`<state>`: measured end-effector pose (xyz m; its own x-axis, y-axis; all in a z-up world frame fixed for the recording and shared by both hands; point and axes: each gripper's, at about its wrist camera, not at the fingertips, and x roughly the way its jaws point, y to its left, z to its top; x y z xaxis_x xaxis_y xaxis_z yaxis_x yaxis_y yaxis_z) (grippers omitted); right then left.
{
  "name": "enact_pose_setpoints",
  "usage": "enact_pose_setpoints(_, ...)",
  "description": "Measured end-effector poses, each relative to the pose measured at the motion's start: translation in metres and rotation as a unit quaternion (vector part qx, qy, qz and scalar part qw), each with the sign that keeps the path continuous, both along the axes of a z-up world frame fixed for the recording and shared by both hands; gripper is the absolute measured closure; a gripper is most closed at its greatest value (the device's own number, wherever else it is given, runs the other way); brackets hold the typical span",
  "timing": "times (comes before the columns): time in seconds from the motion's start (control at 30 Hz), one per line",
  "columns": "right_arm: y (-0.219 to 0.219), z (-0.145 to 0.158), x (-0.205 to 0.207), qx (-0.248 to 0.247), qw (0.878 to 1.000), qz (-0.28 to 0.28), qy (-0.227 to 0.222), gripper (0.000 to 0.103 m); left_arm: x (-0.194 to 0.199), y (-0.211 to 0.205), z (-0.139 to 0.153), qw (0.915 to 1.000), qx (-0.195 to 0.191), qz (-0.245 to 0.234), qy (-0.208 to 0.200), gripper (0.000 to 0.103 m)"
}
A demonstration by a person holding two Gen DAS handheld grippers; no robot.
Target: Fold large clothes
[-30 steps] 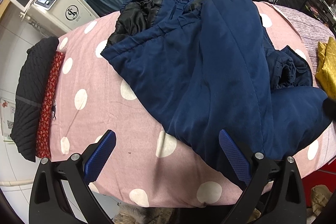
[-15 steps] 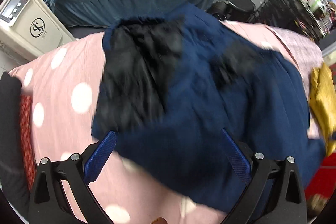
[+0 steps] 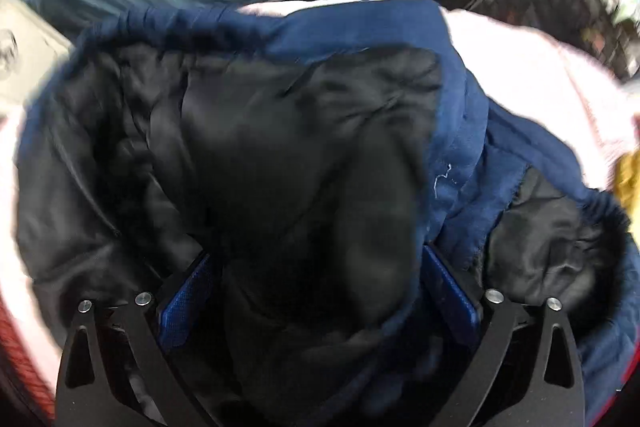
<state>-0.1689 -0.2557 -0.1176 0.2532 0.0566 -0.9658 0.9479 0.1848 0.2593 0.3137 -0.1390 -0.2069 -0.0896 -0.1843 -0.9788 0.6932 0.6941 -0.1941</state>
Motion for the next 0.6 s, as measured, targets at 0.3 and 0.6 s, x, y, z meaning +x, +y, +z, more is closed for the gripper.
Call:
enact_pose_setpoints(0.3, -0.021, -0.022, 0.013, 0.049, 0.998, -0.008, -0.023, 0.006, -0.043, 0.098, 0.086, 0.9938, -0.103, 0.014, -0.041, 0.083)
enact_pose_setpoints(0.6, -0.034, -0.036, 0.024, 0.040, 0.997, 0.062, -0.001, 0.006, -0.171, 0.356, 0.044, 0.9610, -0.010, 0.273, 0.043, 0.085)
